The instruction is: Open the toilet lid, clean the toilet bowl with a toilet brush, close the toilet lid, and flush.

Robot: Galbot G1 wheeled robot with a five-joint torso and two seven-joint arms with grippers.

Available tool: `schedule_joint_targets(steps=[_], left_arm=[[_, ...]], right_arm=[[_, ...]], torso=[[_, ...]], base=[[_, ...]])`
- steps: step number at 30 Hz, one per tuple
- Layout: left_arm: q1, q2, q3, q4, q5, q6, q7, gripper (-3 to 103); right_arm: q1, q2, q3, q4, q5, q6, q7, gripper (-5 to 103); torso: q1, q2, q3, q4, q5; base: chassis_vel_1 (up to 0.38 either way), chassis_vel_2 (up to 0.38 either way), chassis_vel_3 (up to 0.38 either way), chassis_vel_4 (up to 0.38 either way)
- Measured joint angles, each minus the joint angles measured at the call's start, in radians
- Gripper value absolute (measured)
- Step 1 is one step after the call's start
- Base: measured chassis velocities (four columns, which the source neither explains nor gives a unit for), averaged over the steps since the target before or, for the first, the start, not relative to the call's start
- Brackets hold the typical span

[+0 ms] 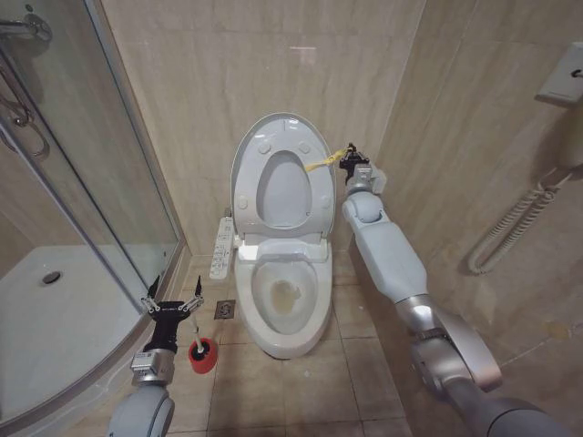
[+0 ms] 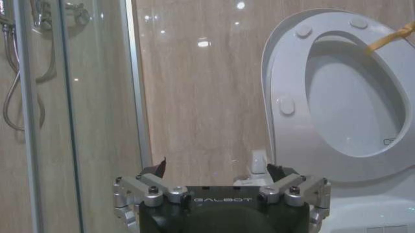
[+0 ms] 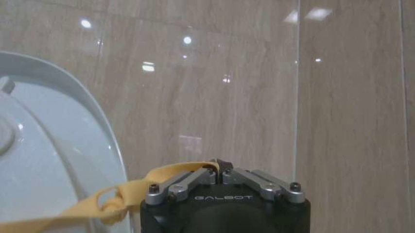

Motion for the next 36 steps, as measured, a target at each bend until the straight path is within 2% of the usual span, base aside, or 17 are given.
schedule_joint_targets(steps=[8,9,15,16,24,25,30,31,36], left_arm=[[0.000,0.000,0.000,0.000,0.000,0.000,0.000,100],[0.000,0.000,0.000,0.000,0.000,0.000,0.000,100],[0.000,0.000,0.000,0.000,0.000,0.000,0.000,100],[0.000,0.000,0.000,0.000,0.000,0.000,0.000,100],[0.000,0.000,0.000,0.000,0.000,0.000,0.000,100],[0.000,0.000,0.000,0.000,0.000,0.000,0.000,100],[0.000,0.000,0.000,0.000,0.000,0.000,0.000,100],[0.000,0.000,0.000,0.000,0.000,0.000,0.000,100],[0.000,0.000,0.000,0.000,0.000,0.000,0.000,100]], right_arm=[[-0.079,-0.021,0.002,0.110,0.040,-0.043,0.020,1],[-0.089,-0.024,0.001,0.131,0.044,-0.047,0.023,7],[-0.134,-0.030,0.005,0.200,0.050,-0.067,0.030,7],[-0.143,-0.033,0.005,0.211,0.050,-0.070,0.030,33],[-0.197,-0.052,0.005,0.279,0.053,-0.096,0.033,33],[-0.211,-0.055,0.005,0.295,0.053,-0.102,0.034,61],[-0.257,-0.068,0.009,0.339,0.055,-0.113,0.036,61],[-0.266,-0.069,0.012,0.347,0.055,-0.115,0.036,88],[-0.290,-0.077,0.015,0.374,0.056,-0.119,0.037,88]], torso=[[0.000,0.000,0.000,-0.0002,0.0001],[0.000,0.000,0.000,-0.0003,0.0001],[0.000,0.000,0.000,0.0001,0.0001],[0.000,0.000,0.000,0.0001,0.0000],[0.000,0.000,0.000,0.0000,0.0001],[0.000,0.000,0.000,0.0001,0.0002],[0.000,0.000,0.000,0.0000,0.0001],[0.000,0.000,0.000,0.0000,0.0000],[0.000,0.000,0.000,0.0000,0.0001]], base=[[0.000,0.000,0.000,0.000],[0.000,0.000,0.000,0.000],[0.000,0.000,0.000,0.000],[0.000,0.000,0.000,0.000],[0.000,0.000,0.000,0.000],[0.000,0.000,0.000,0.000],[0.000,0.000,0.000,0.000],[0.000,0.000,0.000,0.000],[0.000,0.000,0.000,0.000]])
